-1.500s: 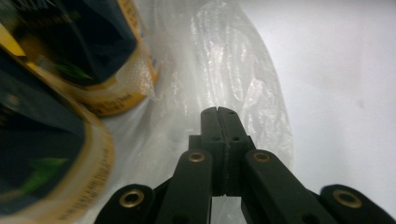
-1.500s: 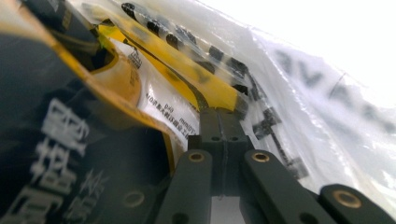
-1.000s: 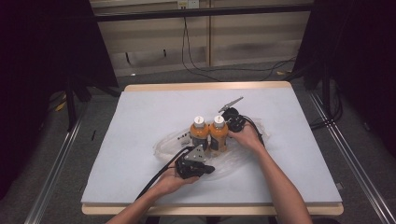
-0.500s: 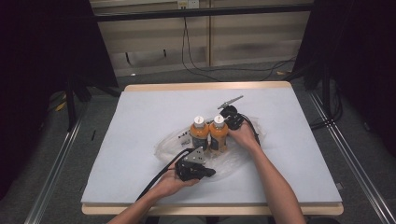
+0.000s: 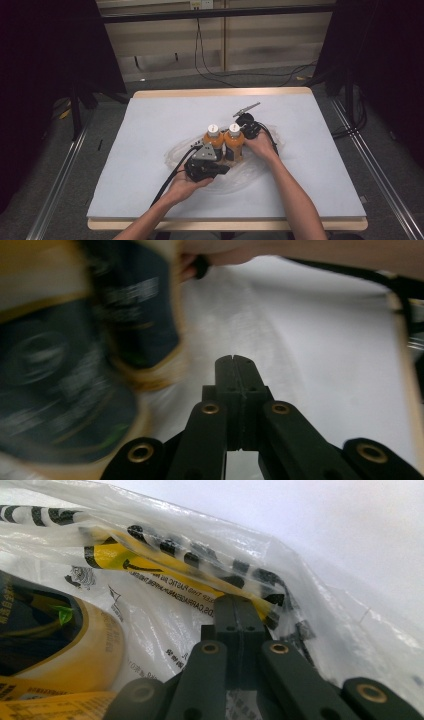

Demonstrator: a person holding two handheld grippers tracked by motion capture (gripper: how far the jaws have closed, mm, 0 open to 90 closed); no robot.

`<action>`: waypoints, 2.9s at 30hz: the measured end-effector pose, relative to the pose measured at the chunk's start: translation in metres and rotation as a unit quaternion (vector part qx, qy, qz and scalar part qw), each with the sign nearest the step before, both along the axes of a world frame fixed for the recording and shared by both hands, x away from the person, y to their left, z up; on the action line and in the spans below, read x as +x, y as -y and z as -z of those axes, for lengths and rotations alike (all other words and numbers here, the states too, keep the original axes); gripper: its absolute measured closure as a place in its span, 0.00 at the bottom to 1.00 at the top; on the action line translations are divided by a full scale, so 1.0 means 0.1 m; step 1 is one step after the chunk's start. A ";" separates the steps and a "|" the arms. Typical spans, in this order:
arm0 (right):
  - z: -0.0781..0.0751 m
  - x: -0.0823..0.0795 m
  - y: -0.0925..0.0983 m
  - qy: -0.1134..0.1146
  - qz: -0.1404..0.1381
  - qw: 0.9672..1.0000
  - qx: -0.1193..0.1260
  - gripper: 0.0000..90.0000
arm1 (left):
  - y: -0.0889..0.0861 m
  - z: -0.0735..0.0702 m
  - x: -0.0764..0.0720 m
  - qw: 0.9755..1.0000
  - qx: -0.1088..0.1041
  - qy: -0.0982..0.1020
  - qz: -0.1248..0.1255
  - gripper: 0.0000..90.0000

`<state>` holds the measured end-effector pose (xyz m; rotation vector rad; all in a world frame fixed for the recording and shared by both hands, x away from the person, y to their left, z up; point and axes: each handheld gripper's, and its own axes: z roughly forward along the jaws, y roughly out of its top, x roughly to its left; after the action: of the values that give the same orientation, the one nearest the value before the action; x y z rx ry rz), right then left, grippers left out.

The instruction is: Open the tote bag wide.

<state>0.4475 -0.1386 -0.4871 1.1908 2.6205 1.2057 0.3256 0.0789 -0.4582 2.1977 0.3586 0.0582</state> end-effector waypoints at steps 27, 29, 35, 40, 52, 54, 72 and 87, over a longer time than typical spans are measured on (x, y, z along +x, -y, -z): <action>-0.01 0.29 -0.14 -0.004 0.009 1.000 -0.007 1.00 | 0.15 0.27 -0.27 0.998 0.029 -0.008 0.057 1.00; 0.00 0.31 -0.16 0.001 0.014 1.000 -0.003 1.00 | 0.13 0.26 -0.27 0.997 0.036 -0.011 0.063 1.00; 0.00 0.36 -0.20 0.005 0.030 1.000 -0.007 1.00 | 0.09 0.25 -0.33 0.997 0.039 -0.012 0.073 1.00; -0.03 0.39 -0.26 0.011 0.038 0.999 -0.029 1.00 | 0.07 0.26 -0.37 0.996 0.032 -0.010 0.077 1.00; -0.02 0.48 -0.31 0.026 0.058 0.997 -0.039 1.00 | 0.07 0.24 -0.43 0.995 0.041 -0.011 0.094 1.00; -0.03 0.50 -0.33 0.025 0.059 0.997 -0.046 1.00 | 0.07 0.24 -0.42 0.995 0.040 -0.014 0.091 1.00; -0.21 0.24 -0.08 0.018 0.041 0.999 0.001 1.00 | -0.07 0.06 -0.26 0.999 -0.023 -0.020 0.040 0.98; -0.56 -0.20 0.28 0.080 0.040 0.996 0.016 1.00 | -0.33 -0.13 -0.13 0.998 -0.066 0.006 -0.022 0.70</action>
<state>0.4276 -0.1662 -0.4307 1.1400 2.4240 1.2761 0.3124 0.1121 -0.4456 2.0583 0.3937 0.0709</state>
